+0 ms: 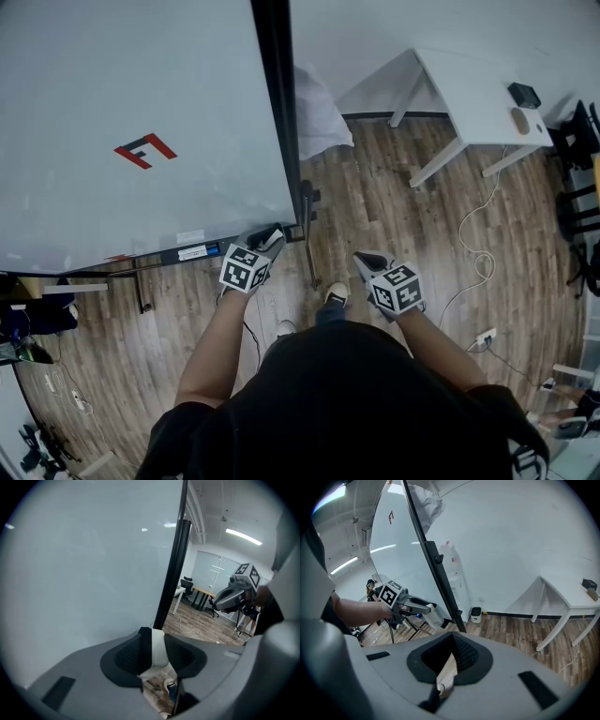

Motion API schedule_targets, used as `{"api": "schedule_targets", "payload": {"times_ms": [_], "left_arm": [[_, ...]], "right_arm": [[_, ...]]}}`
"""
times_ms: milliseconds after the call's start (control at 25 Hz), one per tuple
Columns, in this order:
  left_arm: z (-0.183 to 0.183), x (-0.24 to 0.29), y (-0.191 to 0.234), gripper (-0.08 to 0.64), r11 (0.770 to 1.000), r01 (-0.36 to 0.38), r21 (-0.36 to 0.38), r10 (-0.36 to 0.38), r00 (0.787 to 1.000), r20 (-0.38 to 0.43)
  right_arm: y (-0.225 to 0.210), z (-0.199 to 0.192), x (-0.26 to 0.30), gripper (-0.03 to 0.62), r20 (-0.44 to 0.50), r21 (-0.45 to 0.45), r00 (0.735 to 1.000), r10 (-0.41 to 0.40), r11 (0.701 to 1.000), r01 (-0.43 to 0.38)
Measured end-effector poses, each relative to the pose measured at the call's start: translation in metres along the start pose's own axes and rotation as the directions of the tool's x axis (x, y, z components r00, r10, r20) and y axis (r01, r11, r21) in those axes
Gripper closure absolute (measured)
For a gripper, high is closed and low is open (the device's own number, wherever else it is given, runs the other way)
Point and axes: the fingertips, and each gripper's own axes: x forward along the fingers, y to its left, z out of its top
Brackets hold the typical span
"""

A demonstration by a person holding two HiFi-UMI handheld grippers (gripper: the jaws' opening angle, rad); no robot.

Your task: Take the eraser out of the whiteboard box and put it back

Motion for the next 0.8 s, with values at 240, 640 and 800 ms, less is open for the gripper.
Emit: {"api": "schedule_targets", "payload": {"times_ms": [240,640,800], "left_arm": [[0.0,0.002,-0.001,0.403,1.0,0.007,0.004,-0.007,1.0,0.004],[0.006,-0.003,-0.001,0.377,1.0,0.03,-0.003,-0.029,0.999,0.029],[0.008,-0.01,-0.001,0.371,0.999,0.043,-0.008,-0.043,0.998,0.041]], "right_arm": [[0.002,0.0,0.003,0.598,-0.002,-0.001,1.0,0.0,1.0,0.0],[0.008,0.002,0.002,0.598,-0.003,-0.009,1.0,-0.005,1.0,0.005],[0.014,0.004,0.0,0.598,0.001,-0.013,1.0,-0.009,1.0,0.009]]}}
